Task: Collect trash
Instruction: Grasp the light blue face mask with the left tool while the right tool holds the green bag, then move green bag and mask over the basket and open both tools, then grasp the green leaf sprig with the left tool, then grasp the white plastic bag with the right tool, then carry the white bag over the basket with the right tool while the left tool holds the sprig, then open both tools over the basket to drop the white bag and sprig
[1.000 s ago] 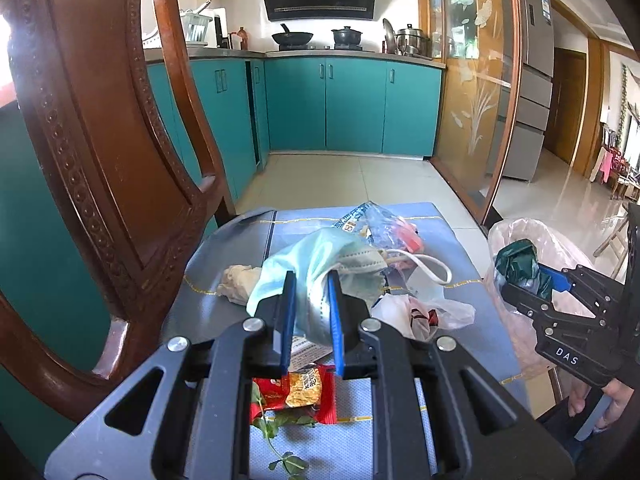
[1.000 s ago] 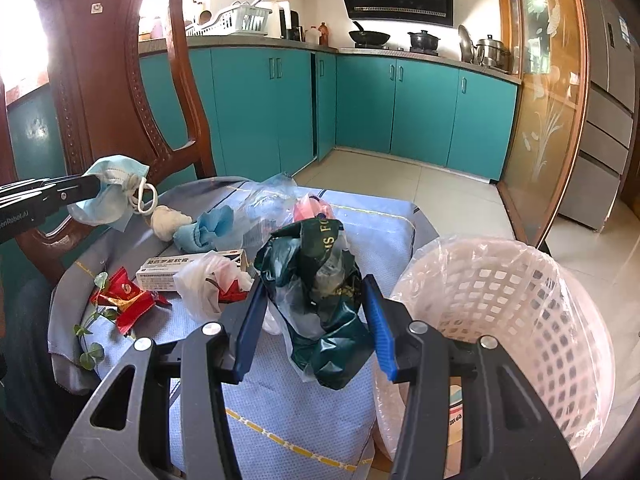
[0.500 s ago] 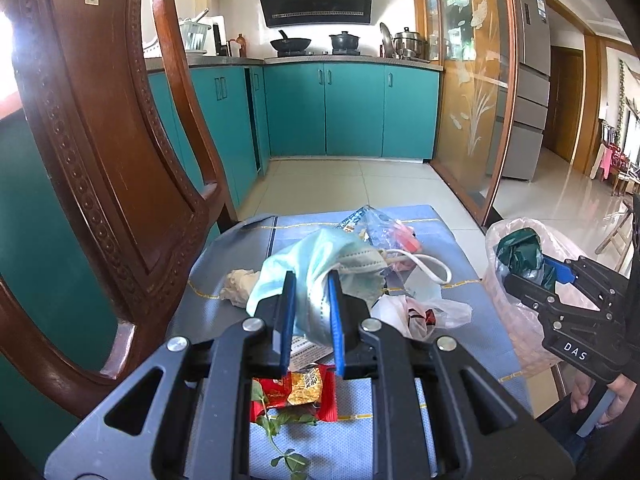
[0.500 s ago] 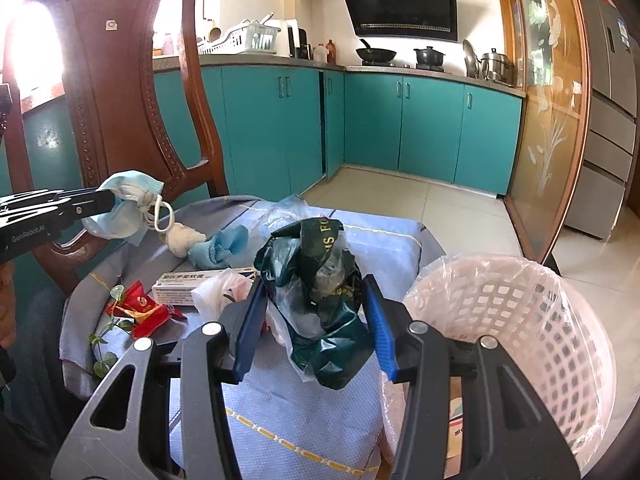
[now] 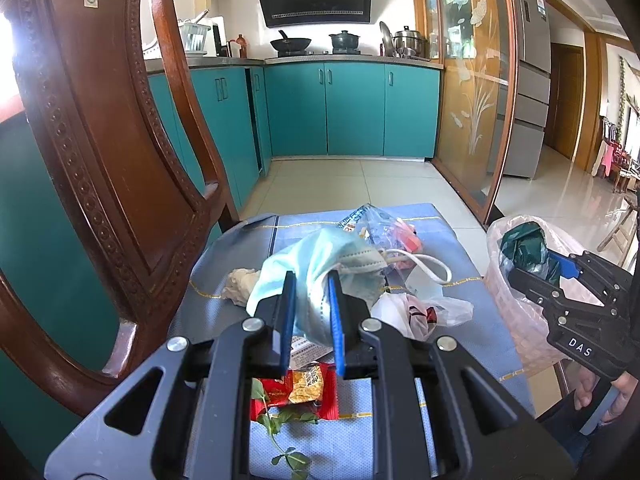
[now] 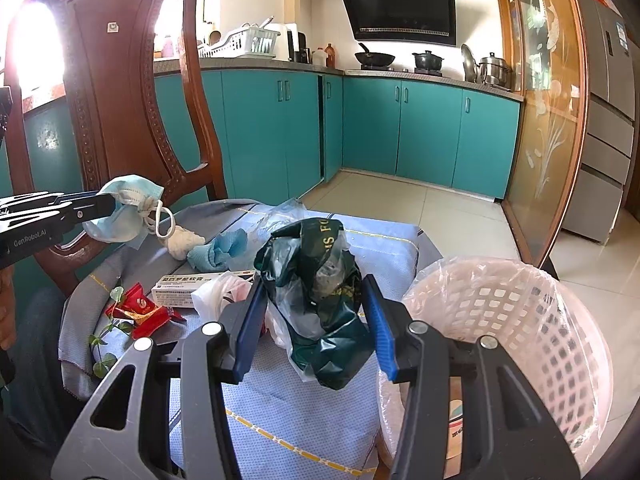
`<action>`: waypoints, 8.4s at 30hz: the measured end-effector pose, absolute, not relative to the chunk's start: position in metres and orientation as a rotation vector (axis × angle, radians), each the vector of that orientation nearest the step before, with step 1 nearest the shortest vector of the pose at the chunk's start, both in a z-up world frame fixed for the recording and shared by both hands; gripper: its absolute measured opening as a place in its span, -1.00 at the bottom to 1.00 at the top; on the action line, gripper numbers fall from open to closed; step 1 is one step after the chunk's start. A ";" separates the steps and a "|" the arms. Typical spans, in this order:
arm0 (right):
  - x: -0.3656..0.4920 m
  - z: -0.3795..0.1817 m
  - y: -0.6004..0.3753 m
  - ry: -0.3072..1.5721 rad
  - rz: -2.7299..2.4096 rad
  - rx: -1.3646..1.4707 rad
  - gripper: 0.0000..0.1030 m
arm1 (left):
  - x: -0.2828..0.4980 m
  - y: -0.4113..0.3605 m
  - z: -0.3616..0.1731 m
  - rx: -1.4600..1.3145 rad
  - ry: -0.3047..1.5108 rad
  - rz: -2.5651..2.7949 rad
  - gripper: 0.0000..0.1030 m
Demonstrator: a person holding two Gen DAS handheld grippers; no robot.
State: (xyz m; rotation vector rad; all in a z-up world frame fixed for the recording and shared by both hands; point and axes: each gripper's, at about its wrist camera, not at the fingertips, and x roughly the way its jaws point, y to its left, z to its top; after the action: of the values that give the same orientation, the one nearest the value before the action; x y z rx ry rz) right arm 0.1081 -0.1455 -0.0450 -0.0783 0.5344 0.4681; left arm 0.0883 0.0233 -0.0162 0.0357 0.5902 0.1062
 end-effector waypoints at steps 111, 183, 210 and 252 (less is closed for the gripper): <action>0.155 -0.109 -0.040 0.749 0.514 -0.285 0.81 | 0.054 0.080 -0.042 -0.084 0.733 0.065 -0.86; 0.116 -0.067 -0.130 0.603 0.405 -0.115 -0.13 | 0.054 0.052 -0.044 0.019 0.744 0.078 -0.86; 0.128 -0.056 -0.265 0.598 0.056 0.180 -0.13 | 0.092 -0.016 -0.018 0.038 0.657 -0.080 -0.86; 0.125 -0.063 -0.297 0.589 0.021 0.404 0.73 | 0.160 -0.050 -0.070 0.062 0.749 -0.057 0.79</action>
State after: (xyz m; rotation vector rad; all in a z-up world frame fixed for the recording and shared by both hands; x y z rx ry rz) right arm 0.1249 -0.2972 -0.0635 0.4041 0.5886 0.0206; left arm 0.1599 -0.0504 -0.0699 0.0620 0.7494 -0.0573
